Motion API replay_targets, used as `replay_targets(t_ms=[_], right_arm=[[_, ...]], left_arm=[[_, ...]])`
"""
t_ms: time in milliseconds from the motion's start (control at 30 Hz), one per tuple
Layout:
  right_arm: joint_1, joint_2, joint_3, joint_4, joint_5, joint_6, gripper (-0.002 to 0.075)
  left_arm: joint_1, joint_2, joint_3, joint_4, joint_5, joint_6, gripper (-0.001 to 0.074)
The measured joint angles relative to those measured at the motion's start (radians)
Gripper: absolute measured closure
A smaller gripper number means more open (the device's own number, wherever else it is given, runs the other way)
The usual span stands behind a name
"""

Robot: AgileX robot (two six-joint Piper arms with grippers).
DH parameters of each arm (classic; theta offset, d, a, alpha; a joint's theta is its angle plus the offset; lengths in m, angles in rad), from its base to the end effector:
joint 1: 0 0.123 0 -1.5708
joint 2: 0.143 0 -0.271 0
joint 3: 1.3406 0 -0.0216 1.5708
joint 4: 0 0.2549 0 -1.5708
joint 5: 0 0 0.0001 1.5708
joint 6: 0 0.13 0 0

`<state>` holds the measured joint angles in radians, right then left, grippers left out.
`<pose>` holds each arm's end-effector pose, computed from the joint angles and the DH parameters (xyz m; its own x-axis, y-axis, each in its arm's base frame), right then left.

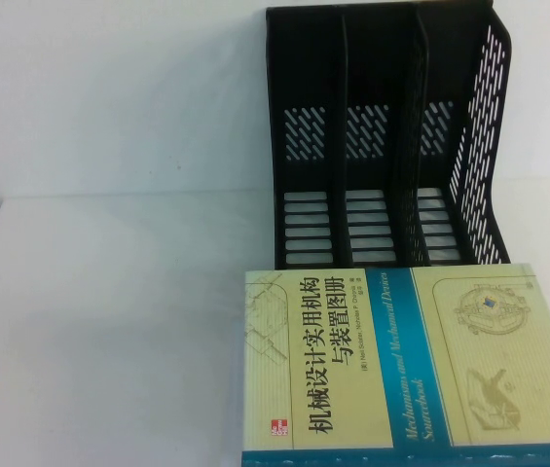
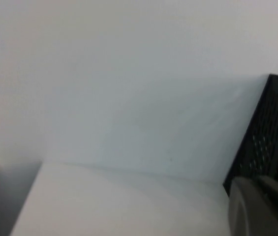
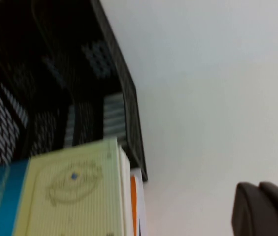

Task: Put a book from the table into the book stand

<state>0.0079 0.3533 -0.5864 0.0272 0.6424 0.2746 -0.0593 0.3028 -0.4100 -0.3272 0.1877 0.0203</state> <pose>0.1201 0.0031 0.3116 -0.3094 0.2896 -0.9058 0.0701 0.9569 0.2820 0.1305 -0.0156 0.3123 -0.0197 -0.2958 -0.9550 0.1185 0.9478 -0.2960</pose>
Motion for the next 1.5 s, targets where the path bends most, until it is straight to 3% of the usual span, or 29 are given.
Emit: replay_targets(t_ms=[133,233,400,567,733,1033,1200,1300,1367,1500], right_arm=[[0.0,0.216,-0.07,0.095,0.103,-0.18,0.0728],[0.0,0.355,-0.074,0.141,0.108,-0.282,0.0728],[0.0,0.56,-0.074,0.252,0.112,-0.387,0.0728],[0.0,0.713,-0.074,0.403,0.114,-0.509,0.0728],[0.0,0.821,-0.075,0.555,0.102,-0.64,0.0728],[0.0,0.855,-0.075,0.761,0.097,-0.839,0.0728],[0.0,0.857,-0.075,0.819,0.115,-0.885,0.0728],[0.0,0.857,-0.075,0.82,0.115,-0.904,0.0728],[0.0,0.857,-0.075,0.823,0.115,-0.914,0.0728],[0.0,0.857,-0.075,0.829,0.115,-0.932,0.0728]], left_arm=[[0.0,0.13,-0.009,-0.146,0.063,-0.004,0.0738],[0.0,0.248,-0.048,-0.293,0.24,0.028,0.0738],[-0.002,0.461,-0.1,-0.54,0.497,0.23,0.0738],[-0.002,0.604,-0.107,-0.719,0.503,0.392,0.0738],[-0.002,0.707,-0.108,-0.81,0.481,0.436,0.0738],[-0.002,0.823,-0.108,-0.876,0.471,0.474,0.0738],[-0.002,0.828,-0.108,-0.961,0.517,0.58,0.0734],[-0.002,0.828,-0.108,-1.047,0.541,0.646,0.069],[-0.002,0.828,-0.108,-1.094,0.543,0.676,0.0618],[-0.002,0.828,-0.108,-1.154,0.525,0.713,0.0358]])
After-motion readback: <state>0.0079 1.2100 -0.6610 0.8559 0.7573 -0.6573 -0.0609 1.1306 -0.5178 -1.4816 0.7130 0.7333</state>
